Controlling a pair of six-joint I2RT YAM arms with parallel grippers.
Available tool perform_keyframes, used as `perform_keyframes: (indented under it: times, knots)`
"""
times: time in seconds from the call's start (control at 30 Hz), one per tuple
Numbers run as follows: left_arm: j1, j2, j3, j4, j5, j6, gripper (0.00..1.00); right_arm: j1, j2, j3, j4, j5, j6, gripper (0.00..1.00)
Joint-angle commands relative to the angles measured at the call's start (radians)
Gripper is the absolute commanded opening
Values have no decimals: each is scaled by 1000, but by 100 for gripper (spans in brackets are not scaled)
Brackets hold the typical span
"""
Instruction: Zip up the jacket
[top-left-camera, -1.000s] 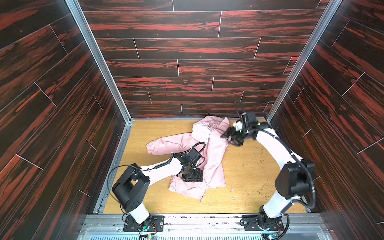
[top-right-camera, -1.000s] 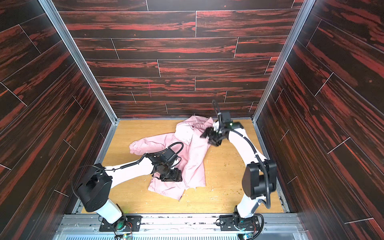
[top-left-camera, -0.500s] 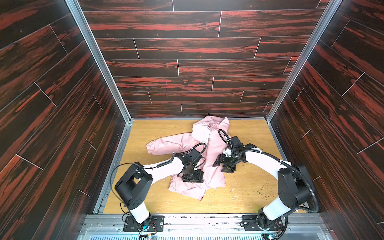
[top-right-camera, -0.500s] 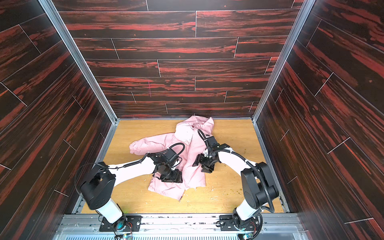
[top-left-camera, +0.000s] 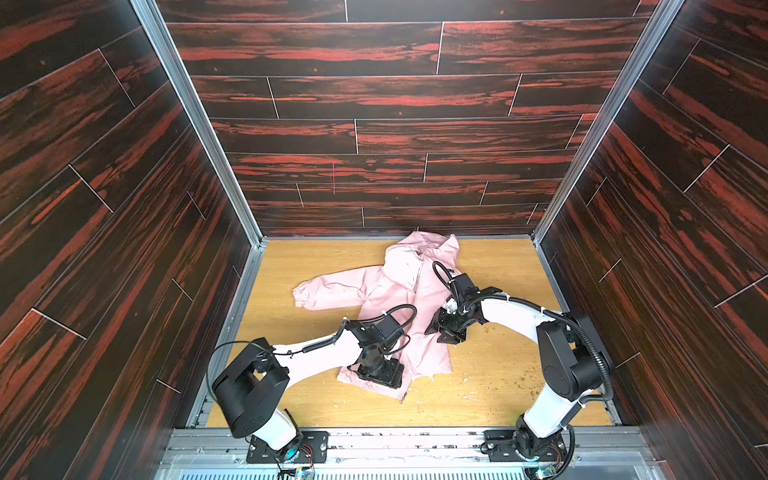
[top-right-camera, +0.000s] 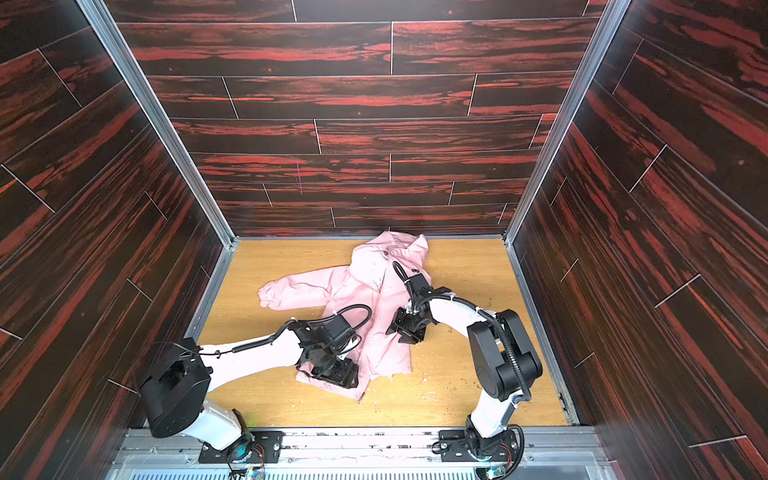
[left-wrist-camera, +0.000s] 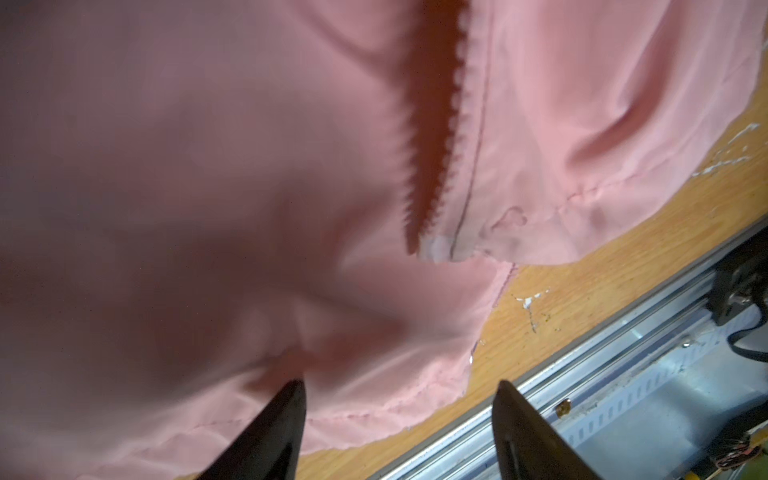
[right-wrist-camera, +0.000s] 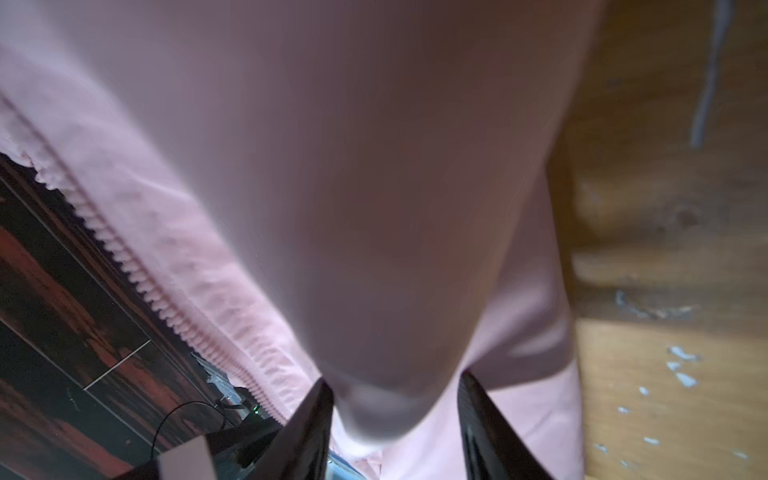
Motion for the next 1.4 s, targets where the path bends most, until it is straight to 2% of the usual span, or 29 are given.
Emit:
perform_keyframes:
  times: [0.0,0.17,0.43,0.57,0.8,0.97,1.37]
  knots:
    - [-2,49,19,-16,-40,11,66,5,35,12,-2,13,14,48]
    - [-2,80,14,-21,-56,17,42,5,52,-24,20,8,27,44]
    - [-1,111,-19,20,-71,-19,1,2,52,-66,39,11,47,43]
    - [25,76,-38,5,-103,-22,0,-2,58,-82,47,8,55,42]
    - [158,-105,-9,-84,-100,18,0,-13,63,-111,55,11,59,42]
    - [235,-156,57,-139,-63,51,0,-15,68,-121,57,13,58,42]
    - [466,-220,155,-134,173,41,0,-43,32,-167,47,66,59,42]
